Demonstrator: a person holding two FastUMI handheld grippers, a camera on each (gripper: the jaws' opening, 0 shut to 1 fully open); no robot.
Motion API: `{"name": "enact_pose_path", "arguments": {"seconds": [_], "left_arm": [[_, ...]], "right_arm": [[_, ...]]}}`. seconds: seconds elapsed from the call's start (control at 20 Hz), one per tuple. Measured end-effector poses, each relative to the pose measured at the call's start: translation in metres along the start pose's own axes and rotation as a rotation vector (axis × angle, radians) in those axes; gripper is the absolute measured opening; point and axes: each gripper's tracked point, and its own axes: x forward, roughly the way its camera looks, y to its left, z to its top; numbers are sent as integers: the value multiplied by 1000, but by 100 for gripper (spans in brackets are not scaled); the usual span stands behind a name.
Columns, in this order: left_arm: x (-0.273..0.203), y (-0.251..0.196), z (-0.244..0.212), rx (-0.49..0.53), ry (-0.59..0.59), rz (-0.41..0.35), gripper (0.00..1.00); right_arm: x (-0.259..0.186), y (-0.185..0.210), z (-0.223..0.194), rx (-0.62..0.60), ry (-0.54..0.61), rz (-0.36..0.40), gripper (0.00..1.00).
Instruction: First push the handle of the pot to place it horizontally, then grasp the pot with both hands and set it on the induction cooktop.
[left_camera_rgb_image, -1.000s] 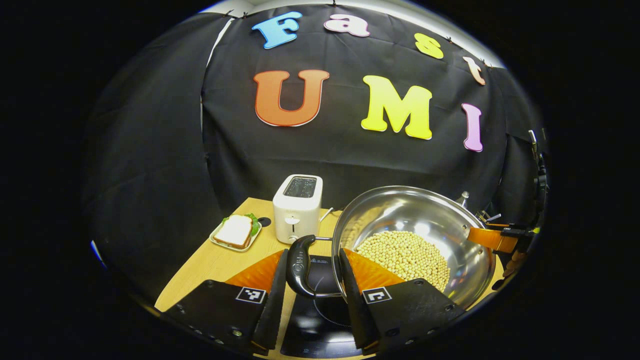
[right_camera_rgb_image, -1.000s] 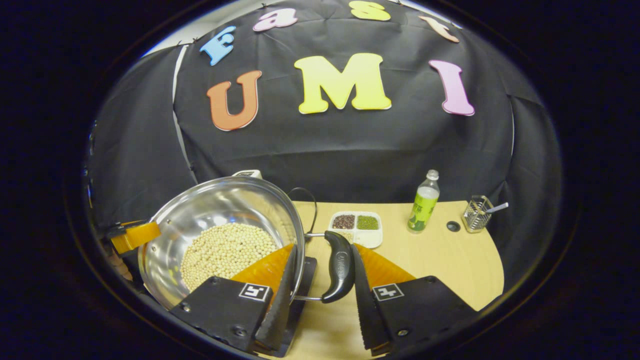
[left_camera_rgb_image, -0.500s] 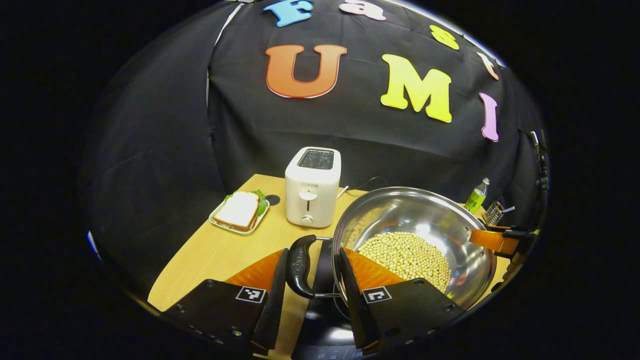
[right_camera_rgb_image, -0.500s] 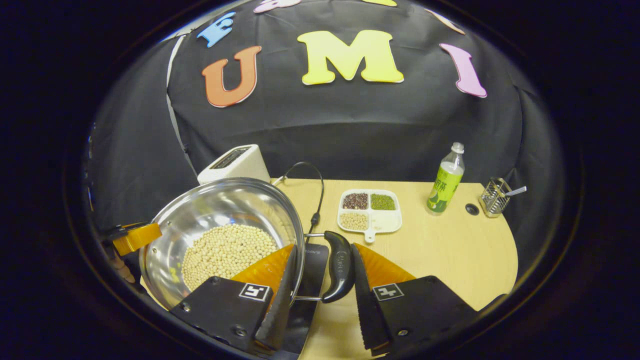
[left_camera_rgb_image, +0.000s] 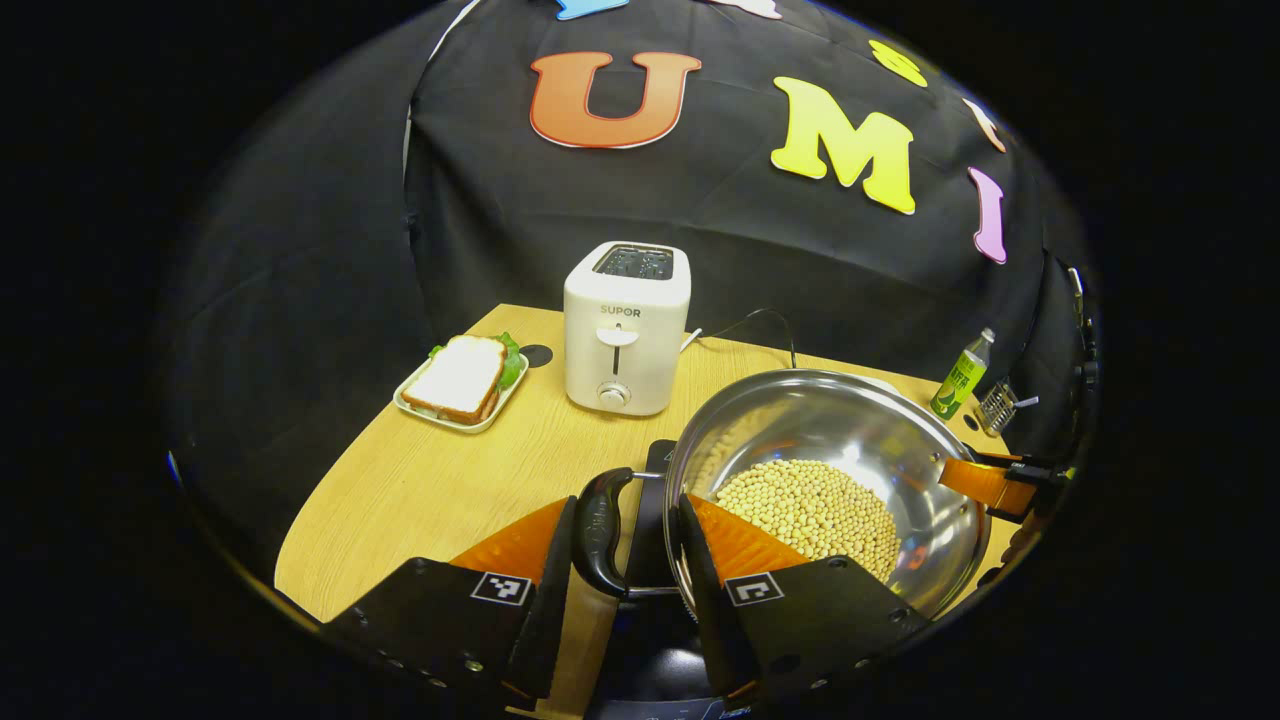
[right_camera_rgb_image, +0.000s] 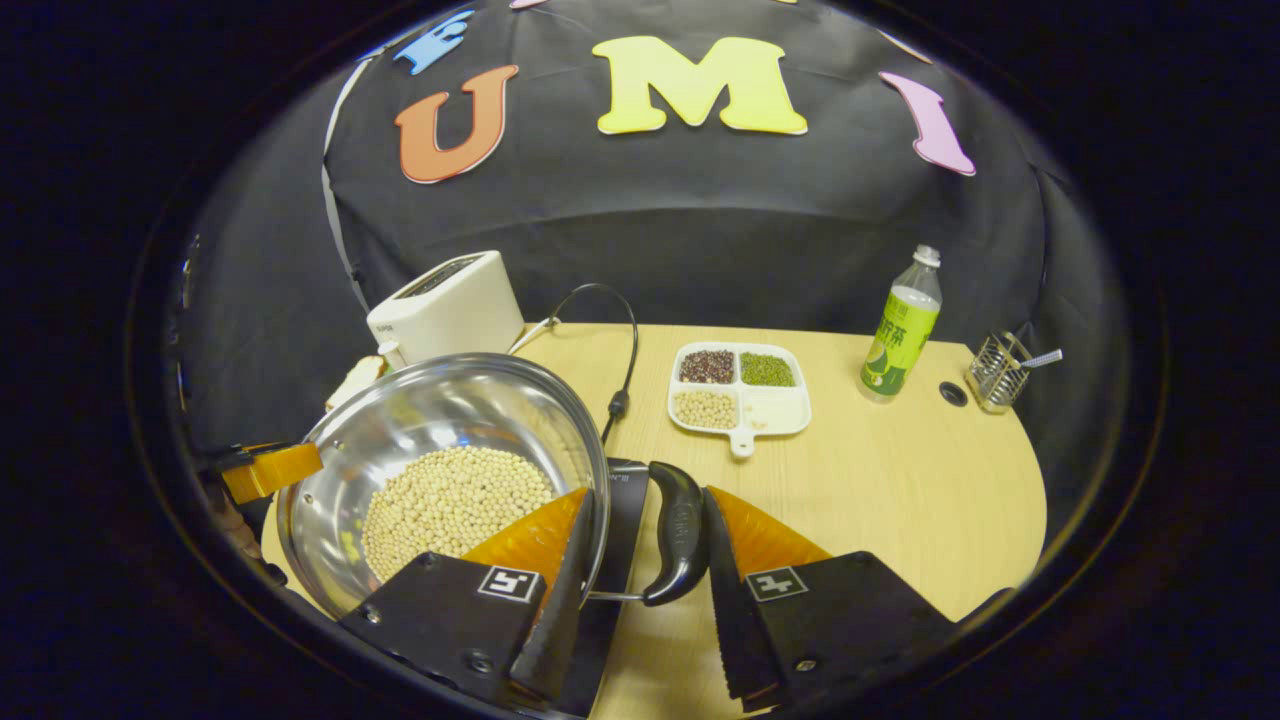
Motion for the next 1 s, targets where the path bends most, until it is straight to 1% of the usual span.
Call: {"name": "enact_pose_path", "arguments": {"seconds": [0.1, 0.25, 0.3, 0.35, 0.45, 0.6, 0.65, 0.7, 0.8, 0.85, 0.9, 0.95, 1.0], "left_arm": [[0, -1, 1, 7, -20, 7, 55], [1, 0, 1, -2, -64, 10, 56], [1, 1, 0, 3, -69, 9, 46], [0, 0, 1, -1, -73, 9, 57], [0, 0, 0, -9, -74, 11, 58], [3, 0, -7, -7, -52, 33, 61], [1, -2, -12, 1, -32, 38, 51], [3, -2, -16, 12, -17, 39, 64], [4, -3, -21, 37, 1, 53, 69], [2, -1, -22, 44, 3, 65, 75], [1, 0, -21, 50, -5, 72, 77], [-2, -1, -18, 50, -18, 72, 88], [-6, -2, -16, 48, -29, 68, 90]], "right_arm": [[2, 0, -5, 35, -3, 8, 61], [1, 1, -4, 42, -25, 10, 60], [0, 1, -5, 41, -27, 11, 60], [0, 1, -5, 35, -24, 8, 60], [-1, 0, -6, 12, -20, -1, 62], [-1, 0, -6, 18, -18, 0, 64], [-2, 1, -7, 15, -18, -1, 64], [-2, 0, -7, 11, -17, -4, 64], [-3, 1, -8, 7, -24, -5, 65], [-3, 0, -8, 8, -26, 3, 65], [-3, 0, -8, 10, -31, 19, 65], [-5, 0, -7, 13, -40, 36, 68], [-8, -1, -7, 22, -52, 46, 69]]}}
